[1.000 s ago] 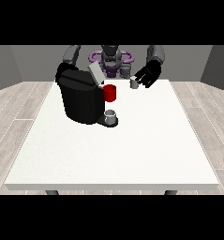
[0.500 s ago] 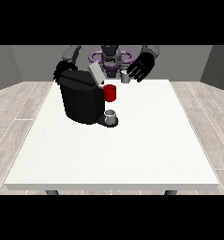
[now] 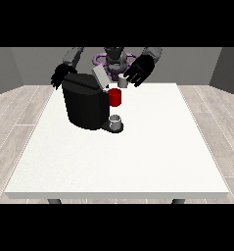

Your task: Insert the coffee pod into the coffee machine and close the lid

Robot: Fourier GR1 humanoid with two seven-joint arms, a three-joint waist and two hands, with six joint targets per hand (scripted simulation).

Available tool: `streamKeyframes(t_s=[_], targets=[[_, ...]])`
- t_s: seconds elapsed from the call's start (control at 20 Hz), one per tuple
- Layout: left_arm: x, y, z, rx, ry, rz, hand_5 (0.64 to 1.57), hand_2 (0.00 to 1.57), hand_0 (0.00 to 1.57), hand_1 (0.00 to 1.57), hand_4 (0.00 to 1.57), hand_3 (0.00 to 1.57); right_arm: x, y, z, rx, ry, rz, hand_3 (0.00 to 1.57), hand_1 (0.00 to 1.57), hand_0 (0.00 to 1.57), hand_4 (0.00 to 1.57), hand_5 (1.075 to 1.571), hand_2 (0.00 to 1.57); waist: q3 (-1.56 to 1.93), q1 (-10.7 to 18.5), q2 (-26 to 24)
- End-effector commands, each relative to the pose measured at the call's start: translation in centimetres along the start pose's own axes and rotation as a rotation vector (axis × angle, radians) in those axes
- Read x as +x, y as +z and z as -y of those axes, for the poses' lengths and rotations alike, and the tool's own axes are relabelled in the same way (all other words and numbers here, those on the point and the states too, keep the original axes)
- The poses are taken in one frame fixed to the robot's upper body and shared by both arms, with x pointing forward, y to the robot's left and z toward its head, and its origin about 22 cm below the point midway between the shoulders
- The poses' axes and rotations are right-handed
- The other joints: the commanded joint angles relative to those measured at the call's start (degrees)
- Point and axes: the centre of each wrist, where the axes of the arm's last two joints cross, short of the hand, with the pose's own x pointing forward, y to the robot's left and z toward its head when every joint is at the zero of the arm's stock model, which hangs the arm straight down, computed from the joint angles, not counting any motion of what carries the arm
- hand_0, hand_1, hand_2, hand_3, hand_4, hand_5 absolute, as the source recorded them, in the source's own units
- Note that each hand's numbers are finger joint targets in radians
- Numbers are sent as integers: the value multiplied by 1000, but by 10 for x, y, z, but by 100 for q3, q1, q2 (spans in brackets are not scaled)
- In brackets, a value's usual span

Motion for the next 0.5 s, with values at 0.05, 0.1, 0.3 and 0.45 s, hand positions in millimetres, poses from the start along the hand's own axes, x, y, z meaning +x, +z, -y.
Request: streamKeyframes(t_s=[0.05,0.1,0.3,0.45], targets=[[-16,6,-19,41,-7,8,1571,1297,1265,1265,485,1236,17,-4,8,18,4,52,0,0,0,459,1571,0,-2,-131,236],[9,-5,-36,39,-8,-10,1571,1303,1277,1277,488,1236,16,-1,-19,40,-5,54,0,0,0,480,1571,0,-1,-283,227],[23,-10,4,3,-21,27,1571,1315,1292,1292,498,1222,-7,0,0,-36,-24,52,0,0,0,481,1571,0,2,-52,296],[12,-7,19,-41,5,-8,1571,1335,1326,1326,503,1233,-8,2,22,-13,1,-17,0,0,0,514,1571,0,0,-23,-12]])
